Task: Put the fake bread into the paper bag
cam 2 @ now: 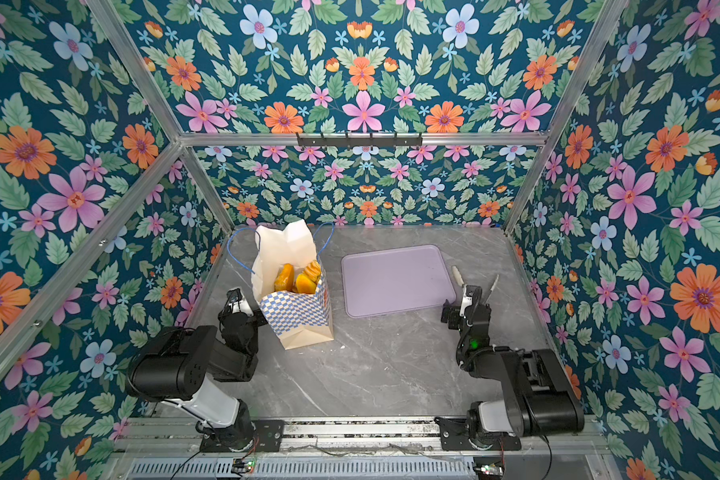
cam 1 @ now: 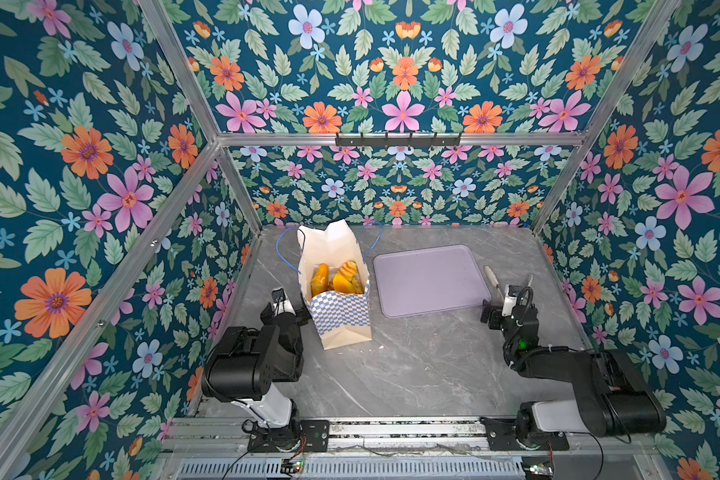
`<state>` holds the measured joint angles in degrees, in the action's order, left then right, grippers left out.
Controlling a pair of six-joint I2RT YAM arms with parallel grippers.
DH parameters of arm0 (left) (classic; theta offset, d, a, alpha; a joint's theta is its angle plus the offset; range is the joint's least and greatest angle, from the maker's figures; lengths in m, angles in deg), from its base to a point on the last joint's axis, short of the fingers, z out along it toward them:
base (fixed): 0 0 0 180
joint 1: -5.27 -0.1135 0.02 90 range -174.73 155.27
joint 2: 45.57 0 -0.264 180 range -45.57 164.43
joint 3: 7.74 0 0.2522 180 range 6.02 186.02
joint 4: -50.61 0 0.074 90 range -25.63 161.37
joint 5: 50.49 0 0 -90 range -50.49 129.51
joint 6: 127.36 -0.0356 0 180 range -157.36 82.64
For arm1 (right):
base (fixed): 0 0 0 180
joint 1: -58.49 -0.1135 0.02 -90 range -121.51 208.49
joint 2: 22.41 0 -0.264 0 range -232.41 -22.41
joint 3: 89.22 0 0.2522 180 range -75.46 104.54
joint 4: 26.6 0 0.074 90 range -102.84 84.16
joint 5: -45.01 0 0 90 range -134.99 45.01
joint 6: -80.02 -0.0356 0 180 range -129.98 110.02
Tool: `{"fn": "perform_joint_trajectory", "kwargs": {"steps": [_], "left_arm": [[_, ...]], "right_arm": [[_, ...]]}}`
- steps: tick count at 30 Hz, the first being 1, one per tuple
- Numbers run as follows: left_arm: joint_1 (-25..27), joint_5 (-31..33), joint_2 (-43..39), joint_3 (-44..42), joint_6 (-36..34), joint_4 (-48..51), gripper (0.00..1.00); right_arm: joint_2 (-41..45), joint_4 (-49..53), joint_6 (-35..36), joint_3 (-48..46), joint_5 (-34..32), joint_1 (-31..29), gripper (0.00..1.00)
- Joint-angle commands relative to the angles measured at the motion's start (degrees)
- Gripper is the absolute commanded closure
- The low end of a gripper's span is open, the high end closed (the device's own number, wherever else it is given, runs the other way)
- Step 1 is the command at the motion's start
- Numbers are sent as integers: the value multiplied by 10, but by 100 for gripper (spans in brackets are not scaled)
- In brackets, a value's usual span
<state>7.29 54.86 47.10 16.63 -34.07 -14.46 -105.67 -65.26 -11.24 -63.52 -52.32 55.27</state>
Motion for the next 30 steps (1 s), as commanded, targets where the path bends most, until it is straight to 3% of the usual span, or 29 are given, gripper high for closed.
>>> {"fn": "perform_joint_trajectory", "kwargs": {"steps": [1, 2, 8, 30], "left_arm": [[-3, -18, -4, 27, -4, 26, 0], [-5, -24, -1, 48, -4, 56, 0], [-4, -22, 0, 46, -14, 44, 0], [-4, -68, -1, 56, -31, 68, 0]], "right_arm": [[20, -4, 8, 34, 28, 11, 1], [6, -4, -2, 49, 66, 34, 1], [12, 40, -18, 65, 68, 46, 1], [8, 27, -17, 62, 67, 46, 1]]}}
